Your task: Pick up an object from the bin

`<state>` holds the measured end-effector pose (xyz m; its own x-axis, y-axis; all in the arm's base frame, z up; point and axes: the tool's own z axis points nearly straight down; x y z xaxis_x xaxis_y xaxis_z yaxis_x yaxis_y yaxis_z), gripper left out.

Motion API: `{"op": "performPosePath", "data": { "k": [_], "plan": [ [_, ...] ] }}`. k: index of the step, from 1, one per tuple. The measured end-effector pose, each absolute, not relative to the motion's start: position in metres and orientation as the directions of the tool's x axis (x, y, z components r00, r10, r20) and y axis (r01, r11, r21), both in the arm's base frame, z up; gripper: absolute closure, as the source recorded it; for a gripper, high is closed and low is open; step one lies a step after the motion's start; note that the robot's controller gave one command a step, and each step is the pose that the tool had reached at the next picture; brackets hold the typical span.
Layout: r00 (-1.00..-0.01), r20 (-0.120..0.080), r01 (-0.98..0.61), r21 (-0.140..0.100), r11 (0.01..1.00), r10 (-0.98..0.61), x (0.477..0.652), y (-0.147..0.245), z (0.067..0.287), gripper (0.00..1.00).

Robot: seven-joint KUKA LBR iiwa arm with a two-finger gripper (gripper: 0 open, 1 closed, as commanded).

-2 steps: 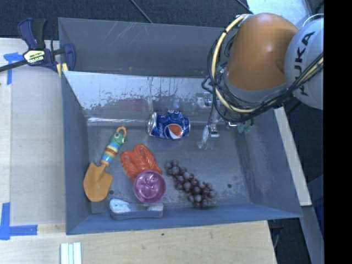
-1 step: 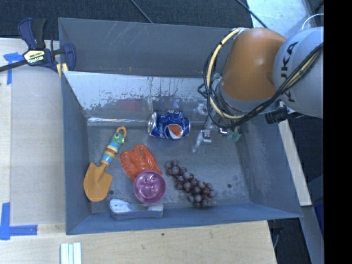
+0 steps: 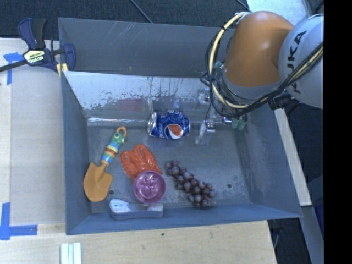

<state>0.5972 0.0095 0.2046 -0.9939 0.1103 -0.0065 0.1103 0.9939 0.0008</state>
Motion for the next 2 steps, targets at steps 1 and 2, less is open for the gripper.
{"op": "performPosePath", "data": {
  "k": [1,2],
  "plan": [
    [-0.932,-0.008,0.362,0.004,0.932,0.362,0.591,0.016,0.124,0.00],
    [-0.990,-0.017,0.139,0.003,0.990,0.139,0.619,0.016,0.128,1.00]
  ]
}}
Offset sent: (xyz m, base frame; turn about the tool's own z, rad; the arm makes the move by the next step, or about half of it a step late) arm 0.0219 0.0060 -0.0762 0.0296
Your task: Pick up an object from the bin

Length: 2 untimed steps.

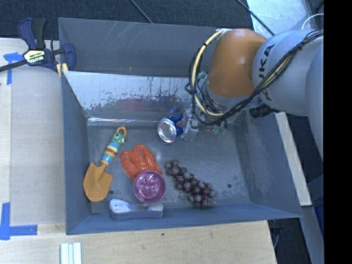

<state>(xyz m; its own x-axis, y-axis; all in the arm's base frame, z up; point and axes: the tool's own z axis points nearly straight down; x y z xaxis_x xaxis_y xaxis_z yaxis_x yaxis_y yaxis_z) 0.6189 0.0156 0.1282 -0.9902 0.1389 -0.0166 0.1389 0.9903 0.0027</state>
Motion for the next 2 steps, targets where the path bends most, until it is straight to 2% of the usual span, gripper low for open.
{"op": "performPosePath", "data": {
  "k": [1,2],
  "plan": [
    [-0.990,-0.016,0.139,0.003,0.990,0.139,0.619,0.016,0.128,1.00],
    [-0.992,-0.017,0.126,0.003,0.992,0.126,0.612,0.028,0.218,1.00]
  ]
}}
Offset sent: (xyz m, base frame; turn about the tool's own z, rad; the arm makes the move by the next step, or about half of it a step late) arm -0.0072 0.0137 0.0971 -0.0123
